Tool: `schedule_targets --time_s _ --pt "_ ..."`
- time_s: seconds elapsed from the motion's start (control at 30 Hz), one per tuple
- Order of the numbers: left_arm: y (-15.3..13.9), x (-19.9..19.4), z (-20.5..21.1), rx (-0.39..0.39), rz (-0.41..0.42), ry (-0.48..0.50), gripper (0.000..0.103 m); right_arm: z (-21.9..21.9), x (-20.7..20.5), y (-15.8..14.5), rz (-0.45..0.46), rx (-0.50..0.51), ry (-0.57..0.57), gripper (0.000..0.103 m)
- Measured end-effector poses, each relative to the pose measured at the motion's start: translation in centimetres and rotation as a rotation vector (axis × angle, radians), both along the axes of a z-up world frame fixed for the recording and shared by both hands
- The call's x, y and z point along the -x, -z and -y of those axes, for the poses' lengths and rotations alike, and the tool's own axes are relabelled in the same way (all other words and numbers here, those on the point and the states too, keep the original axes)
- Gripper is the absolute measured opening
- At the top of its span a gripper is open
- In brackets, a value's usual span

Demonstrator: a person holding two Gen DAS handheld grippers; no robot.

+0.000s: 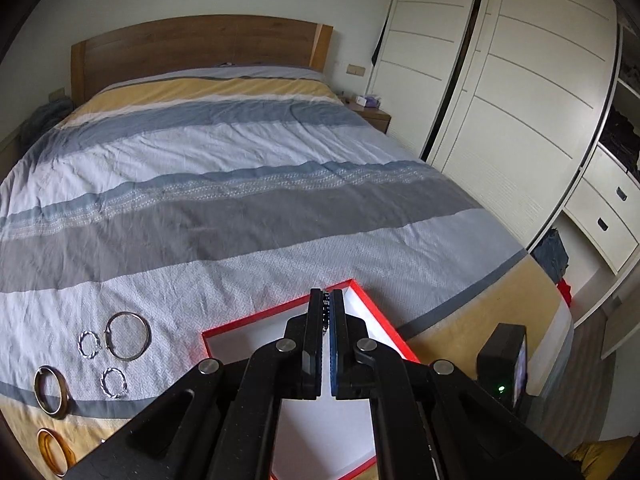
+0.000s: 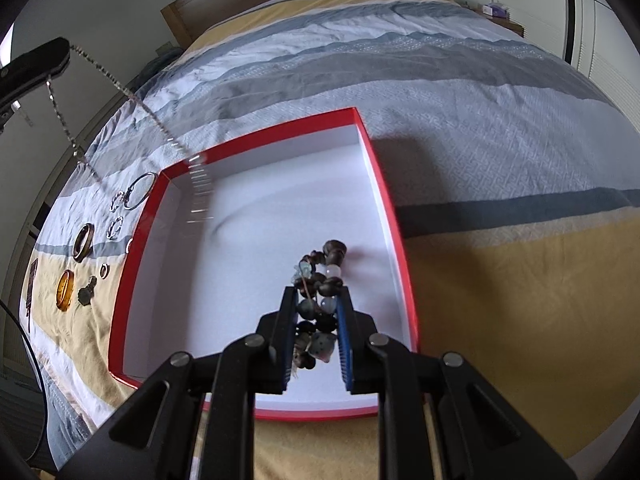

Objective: Organize jewelry
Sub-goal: 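Carry necklace and bracelet into the red box and release both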

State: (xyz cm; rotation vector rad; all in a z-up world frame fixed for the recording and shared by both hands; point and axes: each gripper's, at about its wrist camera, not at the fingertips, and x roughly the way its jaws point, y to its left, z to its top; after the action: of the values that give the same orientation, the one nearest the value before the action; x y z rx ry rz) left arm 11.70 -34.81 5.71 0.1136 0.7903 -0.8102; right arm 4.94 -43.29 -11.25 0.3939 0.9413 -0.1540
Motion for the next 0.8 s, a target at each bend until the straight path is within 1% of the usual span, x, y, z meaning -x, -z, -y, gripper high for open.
schedule_targets --time_s 0.07,0.13,0.37,0.47,0.53,0.57,0.7,0.77,0.8 --pt "1.2 -0.1 0.2 -0.020 -0.020 -0.003 0.002 0.2 -0.2 0.1 -0.005 0.000 0.003 0.017" --pt "2.8 0.1 0.5 -0.058 -0.033 -0.003 0.002 0.3 -0.2 0.3 -0.012 0.004 0.006 0.017" --pt "11.0 1.3 0.9 -0.214 -0.157 0.002 0.002 0.3 -0.4 0.7 -0.028 0.021 0.006 0.017" --pt "13.6 1.6 0.8 -0.258 -0.200 -0.001 0.002 0.3 -0.4 0.8 -0.034 0.025 0.008 0.018" --pt "14.7 1.8 0.8 -0.284 -0.208 -0.002 0.002 0.2 -0.4 0.9 -0.038 0.031 0.008 0.018" --pt "15.0 1.9 0.9 -0.300 -0.199 0.000 0.003 0.1 -0.4 0.9 -0.037 0.032 0.006 0.018" --pt "15.2 2.0 1.1 -0.317 -0.192 0.004 0.003 -0.1 -0.4 0.8 -0.045 0.048 0.008 0.019" --pt "15.3 2.0 1.1 -0.326 -0.185 0.003 0.003 -0.2 -0.4 0.8 -0.047 0.050 0.010 0.021" --pt "15.2 2.0 1.1 -0.330 -0.180 0.000 0.008 -0.3 -0.4 0.7 -0.049 0.056 0.010 0.025"
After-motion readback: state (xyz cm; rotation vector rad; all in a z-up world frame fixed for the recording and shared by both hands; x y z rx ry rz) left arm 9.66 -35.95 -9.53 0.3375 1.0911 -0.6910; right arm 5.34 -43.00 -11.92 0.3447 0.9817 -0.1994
